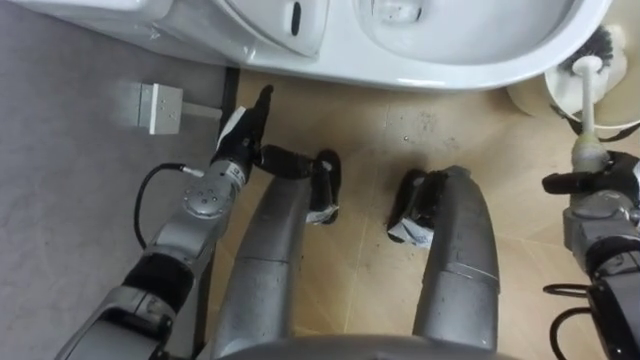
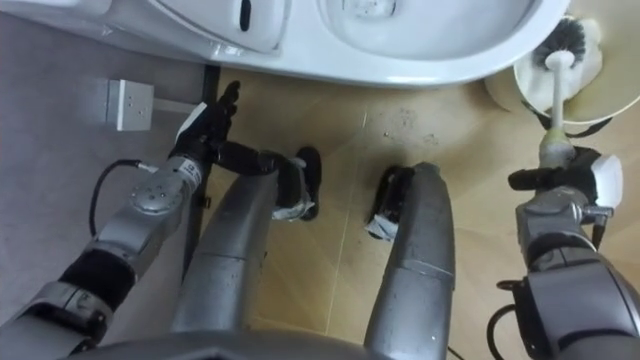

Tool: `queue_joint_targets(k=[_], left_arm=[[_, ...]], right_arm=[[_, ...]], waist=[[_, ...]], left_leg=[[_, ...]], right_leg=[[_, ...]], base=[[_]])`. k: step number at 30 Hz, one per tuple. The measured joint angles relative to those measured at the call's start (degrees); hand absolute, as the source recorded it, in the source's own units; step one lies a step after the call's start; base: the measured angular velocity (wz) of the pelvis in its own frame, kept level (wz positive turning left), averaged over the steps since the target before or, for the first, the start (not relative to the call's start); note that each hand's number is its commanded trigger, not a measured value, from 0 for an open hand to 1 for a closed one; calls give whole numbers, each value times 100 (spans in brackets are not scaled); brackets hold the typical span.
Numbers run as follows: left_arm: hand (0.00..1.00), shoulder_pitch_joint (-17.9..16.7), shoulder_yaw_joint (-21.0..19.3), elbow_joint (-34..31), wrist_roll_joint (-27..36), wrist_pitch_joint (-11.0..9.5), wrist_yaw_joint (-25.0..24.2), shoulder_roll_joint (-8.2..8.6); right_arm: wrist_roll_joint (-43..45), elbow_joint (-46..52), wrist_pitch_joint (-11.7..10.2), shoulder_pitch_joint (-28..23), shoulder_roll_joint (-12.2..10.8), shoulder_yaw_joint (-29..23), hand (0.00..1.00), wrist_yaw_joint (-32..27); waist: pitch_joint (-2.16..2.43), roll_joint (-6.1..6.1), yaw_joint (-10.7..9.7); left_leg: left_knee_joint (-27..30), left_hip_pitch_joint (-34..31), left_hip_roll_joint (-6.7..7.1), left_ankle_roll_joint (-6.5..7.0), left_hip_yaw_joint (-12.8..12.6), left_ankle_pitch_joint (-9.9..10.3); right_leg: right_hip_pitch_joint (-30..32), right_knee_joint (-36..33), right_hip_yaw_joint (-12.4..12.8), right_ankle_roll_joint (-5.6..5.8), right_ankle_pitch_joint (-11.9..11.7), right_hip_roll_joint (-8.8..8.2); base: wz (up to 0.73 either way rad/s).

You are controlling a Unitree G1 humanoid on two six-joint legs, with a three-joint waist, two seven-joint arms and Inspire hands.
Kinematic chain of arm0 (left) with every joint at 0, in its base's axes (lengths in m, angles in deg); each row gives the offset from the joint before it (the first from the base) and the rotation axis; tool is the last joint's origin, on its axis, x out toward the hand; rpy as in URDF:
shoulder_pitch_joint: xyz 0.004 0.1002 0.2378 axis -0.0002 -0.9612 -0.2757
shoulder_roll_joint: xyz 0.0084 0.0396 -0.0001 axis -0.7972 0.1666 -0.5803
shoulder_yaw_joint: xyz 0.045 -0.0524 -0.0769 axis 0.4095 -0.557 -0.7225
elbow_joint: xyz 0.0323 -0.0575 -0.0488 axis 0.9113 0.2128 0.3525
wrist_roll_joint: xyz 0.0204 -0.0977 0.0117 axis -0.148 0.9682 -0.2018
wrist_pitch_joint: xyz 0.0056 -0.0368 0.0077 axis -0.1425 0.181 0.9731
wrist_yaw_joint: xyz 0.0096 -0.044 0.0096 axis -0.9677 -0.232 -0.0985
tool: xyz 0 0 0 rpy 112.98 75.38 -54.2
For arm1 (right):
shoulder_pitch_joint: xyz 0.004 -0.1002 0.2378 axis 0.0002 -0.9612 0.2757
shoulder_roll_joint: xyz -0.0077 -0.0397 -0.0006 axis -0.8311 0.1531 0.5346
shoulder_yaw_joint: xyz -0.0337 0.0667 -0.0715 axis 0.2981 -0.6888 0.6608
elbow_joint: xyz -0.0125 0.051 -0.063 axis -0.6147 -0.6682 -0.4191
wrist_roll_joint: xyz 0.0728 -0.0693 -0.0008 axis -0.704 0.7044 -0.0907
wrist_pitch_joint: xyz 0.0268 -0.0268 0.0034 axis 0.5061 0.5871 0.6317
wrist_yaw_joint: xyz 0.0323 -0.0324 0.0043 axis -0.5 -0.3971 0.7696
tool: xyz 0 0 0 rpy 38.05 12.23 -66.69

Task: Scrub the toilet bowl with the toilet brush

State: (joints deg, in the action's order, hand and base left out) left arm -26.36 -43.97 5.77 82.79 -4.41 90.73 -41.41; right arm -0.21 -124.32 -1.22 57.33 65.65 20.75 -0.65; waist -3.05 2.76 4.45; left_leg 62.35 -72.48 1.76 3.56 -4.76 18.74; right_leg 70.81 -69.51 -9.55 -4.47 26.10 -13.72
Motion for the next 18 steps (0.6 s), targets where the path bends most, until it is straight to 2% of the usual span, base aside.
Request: queue_joint_targets(k=[6, 18], left_arm=[[0, -138, 0, -122, 5, 0, 0, 0], [0, -368, -7, -136, 102, -4, 0, -7]], right_arm=[[-153, 23, 1, -14, -43, -2, 100, 145], [-348, 18, -37, -138, -51, -10, 100, 243]], waist=[[2, 3, -101], [21, 34, -96]], left_leg=[[154, -20, -12, 21, -14, 78], [121, 94, -43, 16, -49, 92]], right_leg=[[12, -126, 17, 8, 63, -15], [-82, -98, 17, 3, 63, -5]], base=[[-1], [0]])
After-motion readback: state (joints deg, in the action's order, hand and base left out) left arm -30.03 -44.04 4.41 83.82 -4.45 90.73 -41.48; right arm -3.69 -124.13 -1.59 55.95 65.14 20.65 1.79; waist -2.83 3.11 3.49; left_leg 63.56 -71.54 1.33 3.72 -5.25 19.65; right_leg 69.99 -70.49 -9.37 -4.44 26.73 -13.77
